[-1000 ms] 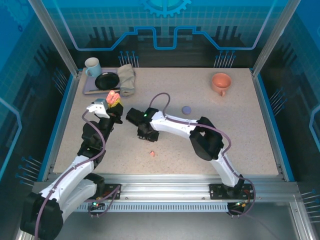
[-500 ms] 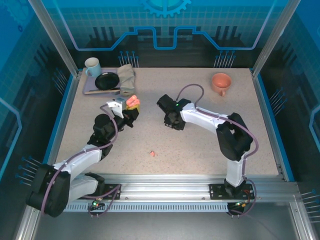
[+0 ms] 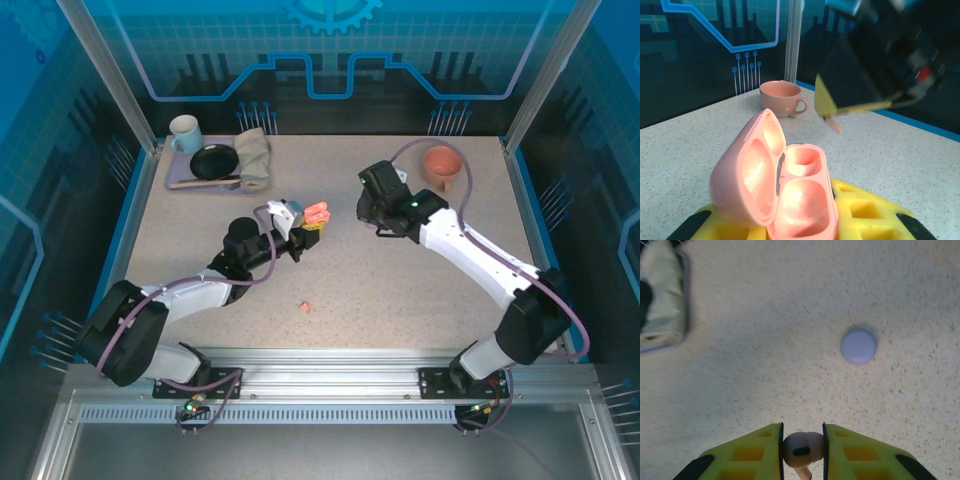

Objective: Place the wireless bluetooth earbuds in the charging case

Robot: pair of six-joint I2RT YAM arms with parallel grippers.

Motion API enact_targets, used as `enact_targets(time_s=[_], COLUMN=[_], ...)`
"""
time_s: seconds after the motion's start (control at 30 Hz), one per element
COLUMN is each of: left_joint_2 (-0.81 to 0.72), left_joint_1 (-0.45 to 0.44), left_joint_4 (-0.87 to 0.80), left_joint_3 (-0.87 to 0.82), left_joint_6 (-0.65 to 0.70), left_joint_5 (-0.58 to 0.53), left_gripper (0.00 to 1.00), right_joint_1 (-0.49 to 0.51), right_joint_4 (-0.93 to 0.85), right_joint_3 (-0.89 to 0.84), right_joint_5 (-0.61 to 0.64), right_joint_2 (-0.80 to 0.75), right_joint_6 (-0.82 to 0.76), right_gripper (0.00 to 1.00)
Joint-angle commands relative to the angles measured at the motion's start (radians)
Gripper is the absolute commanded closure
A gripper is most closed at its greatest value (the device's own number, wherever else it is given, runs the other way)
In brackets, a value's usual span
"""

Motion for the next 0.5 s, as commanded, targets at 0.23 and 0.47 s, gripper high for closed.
enact_targets(time_s=[0.23, 0.47], left_joint_2=[0.146, 0.227], left_joint_1=[-0.074, -0.085], left_joint_4=[0.082, 0.132], left_joint_3=[0.145, 0.223], left_joint_6=[0.164, 0.16], left_joint_5=[-0.168, -0.211], left_gripper=[1.0, 1.0], right_joint_1=[-0.022, -0.014], right_joint_4=[0.237, 0.394], right_joint_3=[-0.048, -0.104], right_joint_5=[-0.077, -0.149], right_joint_2=[-0.139, -0.184], right_joint_6=[-0.152, -0.191], right_gripper=[0.76, 0.77])
